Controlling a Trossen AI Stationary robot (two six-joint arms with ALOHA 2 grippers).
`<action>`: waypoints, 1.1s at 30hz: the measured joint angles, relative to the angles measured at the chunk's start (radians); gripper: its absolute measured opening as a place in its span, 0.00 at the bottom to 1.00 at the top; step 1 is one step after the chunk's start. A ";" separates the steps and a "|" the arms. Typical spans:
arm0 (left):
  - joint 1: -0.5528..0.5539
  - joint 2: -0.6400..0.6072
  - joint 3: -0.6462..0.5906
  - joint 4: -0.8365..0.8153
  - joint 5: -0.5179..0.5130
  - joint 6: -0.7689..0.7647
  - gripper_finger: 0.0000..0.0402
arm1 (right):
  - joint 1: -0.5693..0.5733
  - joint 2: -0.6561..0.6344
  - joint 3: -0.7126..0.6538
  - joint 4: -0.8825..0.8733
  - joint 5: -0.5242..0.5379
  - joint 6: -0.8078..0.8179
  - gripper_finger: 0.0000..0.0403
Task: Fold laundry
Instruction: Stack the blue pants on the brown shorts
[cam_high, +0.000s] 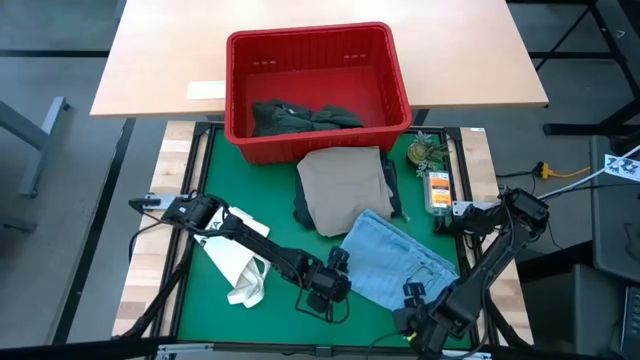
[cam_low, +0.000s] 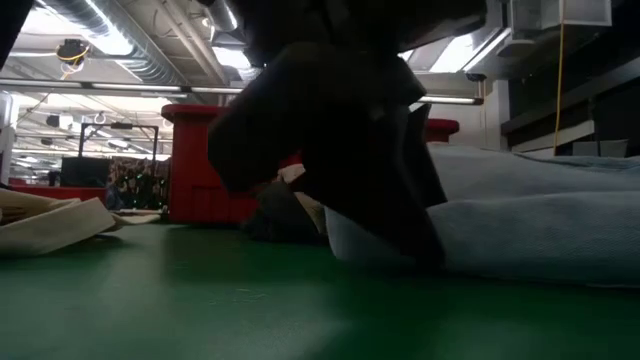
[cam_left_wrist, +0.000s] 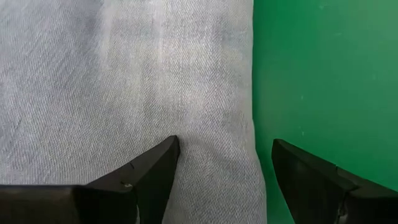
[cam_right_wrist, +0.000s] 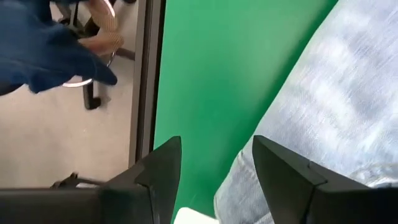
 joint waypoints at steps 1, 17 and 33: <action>0.001 0.000 -0.008 0.012 0.000 0.000 0.64 | 0.000 0.000 0.000 0.006 0.019 0.000 0.50; 0.005 0.002 -0.012 0.029 -0.023 0.019 0.21 | -0.001 0.000 0.000 0.084 -0.055 -0.002 0.50; 0.005 0.003 -0.013 0.034 -0.019 0.017 0.16 | 0.000 0.000 0.113 -0.220 -0.205 0.039 0.50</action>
